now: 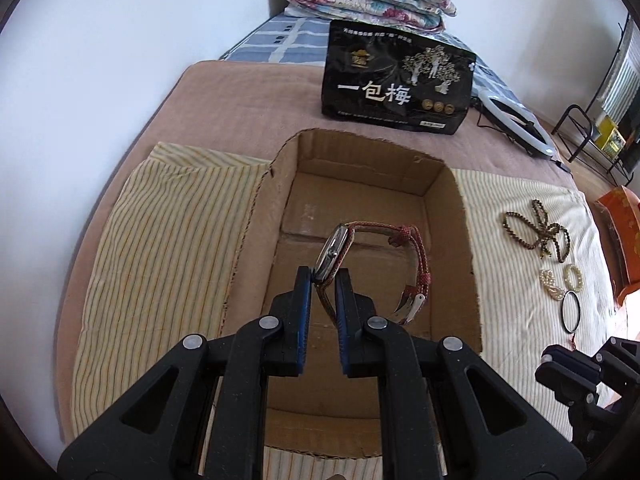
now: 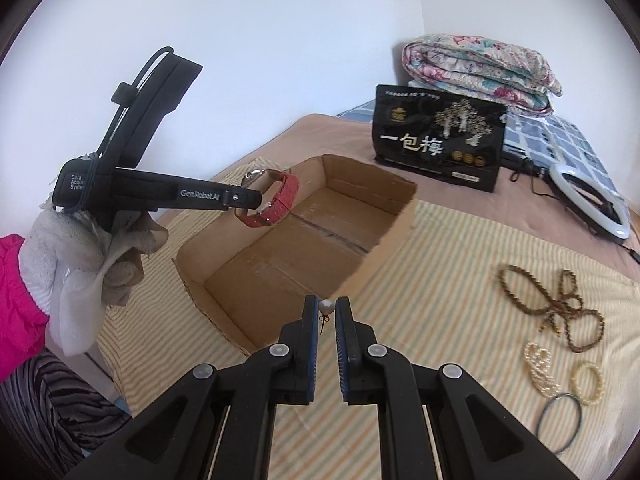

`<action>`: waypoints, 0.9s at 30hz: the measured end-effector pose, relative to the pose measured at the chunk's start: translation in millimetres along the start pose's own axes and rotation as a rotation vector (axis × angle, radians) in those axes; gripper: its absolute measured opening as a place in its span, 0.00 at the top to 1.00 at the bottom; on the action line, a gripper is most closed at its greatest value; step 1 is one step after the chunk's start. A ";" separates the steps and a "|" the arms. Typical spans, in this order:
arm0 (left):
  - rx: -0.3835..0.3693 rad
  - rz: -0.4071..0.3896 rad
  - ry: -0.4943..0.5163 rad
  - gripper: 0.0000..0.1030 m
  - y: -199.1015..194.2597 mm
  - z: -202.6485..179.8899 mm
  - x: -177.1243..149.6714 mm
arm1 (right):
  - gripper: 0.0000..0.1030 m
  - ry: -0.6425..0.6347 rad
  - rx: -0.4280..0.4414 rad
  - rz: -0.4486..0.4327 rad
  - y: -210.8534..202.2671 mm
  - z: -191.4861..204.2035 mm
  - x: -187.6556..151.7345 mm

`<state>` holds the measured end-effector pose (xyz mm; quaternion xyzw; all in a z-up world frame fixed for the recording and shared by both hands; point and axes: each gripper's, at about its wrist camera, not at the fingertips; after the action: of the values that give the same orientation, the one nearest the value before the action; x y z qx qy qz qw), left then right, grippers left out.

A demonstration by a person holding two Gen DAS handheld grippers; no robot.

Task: Organize jewelry
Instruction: 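Carry the watch with the left tool and the pearl with the right tool over the cardboard box, then open the left gripper dropping the watch while the right gripper drops the pearl into the box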

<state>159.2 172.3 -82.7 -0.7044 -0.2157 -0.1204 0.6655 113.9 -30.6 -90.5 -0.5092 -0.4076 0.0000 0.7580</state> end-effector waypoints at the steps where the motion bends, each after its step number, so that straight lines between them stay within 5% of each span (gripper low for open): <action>1: 0.002 0.003 -0.004 0.90 1.4 1.5 -0.3 | 0.94 -0.001 -0.002 0.000 2.2 3.0 1.6; 18: 0.011 0.024 0.019 0.90 19.8 -8.2 5.5 | 0.93 0.000 0.003 0.059 47.6 29.6 14.7; 21: 0.003 0.022 0.015 0.89 22.3 -9.5 9.4 | 0.79 -0.007 0.002 0.053 47.7 31.8 15.7; 23: -0.007 0.017 0.013 0.82 21.8 -10.0 10.7 | 0.70 -0.005 0.001 0.046 46.7 32.1 15.6; 25: -0.008 0.001 0.014 0.59 18.7 -11.2 12.1 | 0.67 -0.006 0.000 0.050 47.0 32.2 16.4; 27: 0.003 -0.025 0.019 0.51 14.1 -13.0 12.7 | 0.59 -0.006 -0.009 0.044 45.6 31.3 15.5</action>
<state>178.4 161.0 -88.3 -0.6994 -0.2185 -0.1351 0.6670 123.9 22.0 -111.5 -0.5217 -0.3986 0.0166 0.7541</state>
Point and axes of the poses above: each gripper's, at about its wrist camera, not at the fingertips, and y roughly the way its jaws point, z to its left, x to its top, and after that the axes turned 5 degrees about z, right-handed
